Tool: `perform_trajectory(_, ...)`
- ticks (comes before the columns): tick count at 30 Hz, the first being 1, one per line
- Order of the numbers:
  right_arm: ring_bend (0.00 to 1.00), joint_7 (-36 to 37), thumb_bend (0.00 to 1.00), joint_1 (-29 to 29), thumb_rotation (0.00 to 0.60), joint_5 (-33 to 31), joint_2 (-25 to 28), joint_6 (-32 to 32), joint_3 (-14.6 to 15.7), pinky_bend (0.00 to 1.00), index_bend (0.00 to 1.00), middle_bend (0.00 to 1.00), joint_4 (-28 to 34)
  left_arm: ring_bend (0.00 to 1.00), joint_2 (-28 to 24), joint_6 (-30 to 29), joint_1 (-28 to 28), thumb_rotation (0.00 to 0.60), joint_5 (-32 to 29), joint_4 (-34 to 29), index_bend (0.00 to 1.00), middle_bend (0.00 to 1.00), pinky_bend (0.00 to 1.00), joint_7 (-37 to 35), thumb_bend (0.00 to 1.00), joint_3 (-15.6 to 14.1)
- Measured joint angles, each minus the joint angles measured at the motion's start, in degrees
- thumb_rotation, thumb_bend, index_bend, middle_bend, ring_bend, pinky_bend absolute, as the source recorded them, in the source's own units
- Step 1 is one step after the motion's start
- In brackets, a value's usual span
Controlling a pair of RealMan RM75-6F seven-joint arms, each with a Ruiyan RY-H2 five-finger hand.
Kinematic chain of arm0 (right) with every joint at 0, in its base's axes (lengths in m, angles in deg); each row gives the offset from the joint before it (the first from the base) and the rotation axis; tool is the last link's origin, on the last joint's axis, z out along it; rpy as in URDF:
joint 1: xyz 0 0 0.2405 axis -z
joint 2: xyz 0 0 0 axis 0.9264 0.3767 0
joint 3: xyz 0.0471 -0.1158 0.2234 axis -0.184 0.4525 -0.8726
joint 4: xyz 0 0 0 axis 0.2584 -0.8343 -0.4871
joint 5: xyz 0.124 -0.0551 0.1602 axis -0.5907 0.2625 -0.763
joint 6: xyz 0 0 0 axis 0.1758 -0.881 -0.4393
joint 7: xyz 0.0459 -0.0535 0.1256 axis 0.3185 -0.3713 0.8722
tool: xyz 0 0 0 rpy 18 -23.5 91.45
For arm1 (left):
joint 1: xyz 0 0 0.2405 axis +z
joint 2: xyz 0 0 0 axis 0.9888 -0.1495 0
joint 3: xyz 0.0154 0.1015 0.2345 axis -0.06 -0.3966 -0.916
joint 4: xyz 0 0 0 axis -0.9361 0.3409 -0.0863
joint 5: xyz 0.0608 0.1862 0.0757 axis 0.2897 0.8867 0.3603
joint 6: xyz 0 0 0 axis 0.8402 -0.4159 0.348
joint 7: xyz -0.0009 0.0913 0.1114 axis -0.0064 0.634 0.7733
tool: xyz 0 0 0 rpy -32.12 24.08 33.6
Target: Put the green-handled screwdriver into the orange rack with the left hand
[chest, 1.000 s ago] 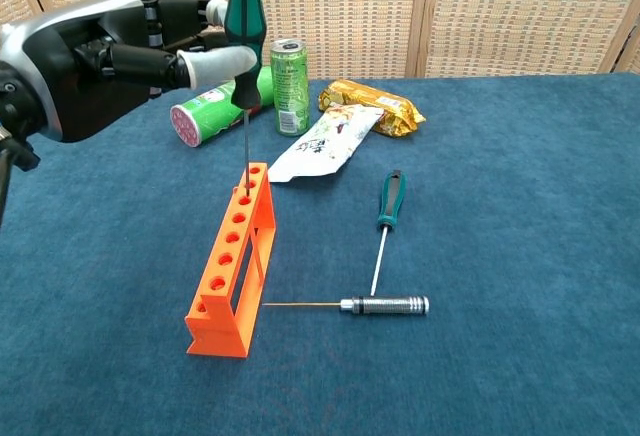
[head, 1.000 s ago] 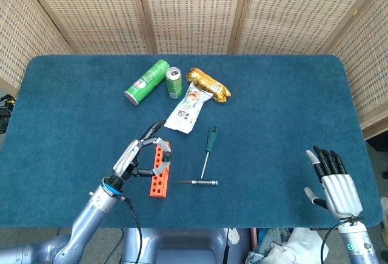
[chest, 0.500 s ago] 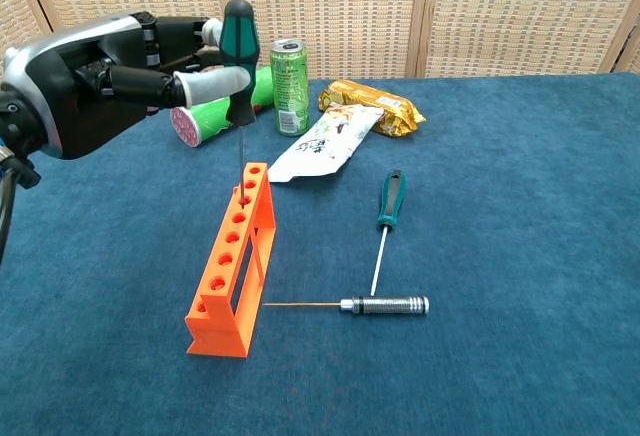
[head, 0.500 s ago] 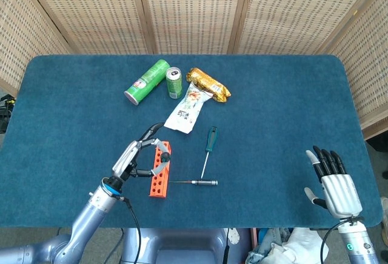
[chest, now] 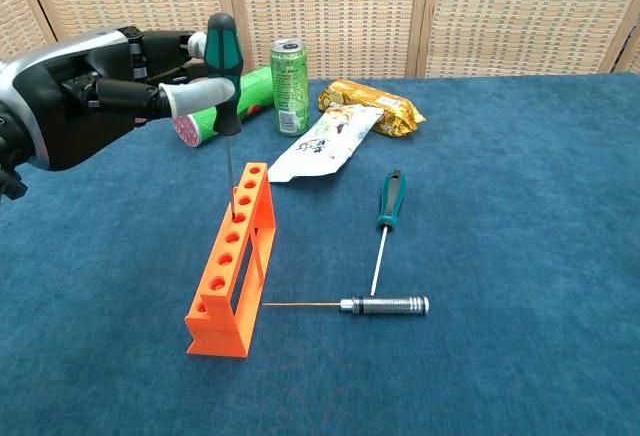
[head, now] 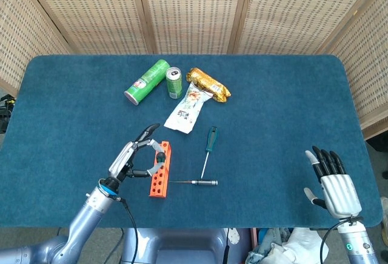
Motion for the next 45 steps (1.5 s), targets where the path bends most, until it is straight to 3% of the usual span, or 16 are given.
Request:
perform_trajectory(30,0.00,0.0,0.24,0.0,0.600,-0.3,0.0,0.1,-0.1,0.00,0.00,0.00,-0.1,0.00,2.9,1.4,0.3,0.600,0.3,9.4,0.60,0.07,0.00,-2.6,0.38,-3.8)
perform_trajectory(45,0.00,0.1,0.24,0.0,0.600,-0.2,0.0,-0.1,-0.1,0.00,0.00,0.00,0.0,0.00,5.8,0.8,0.4,0.600,1.8,14.5,0.60,0.08,0.00,0.2,0.38,-5.5)
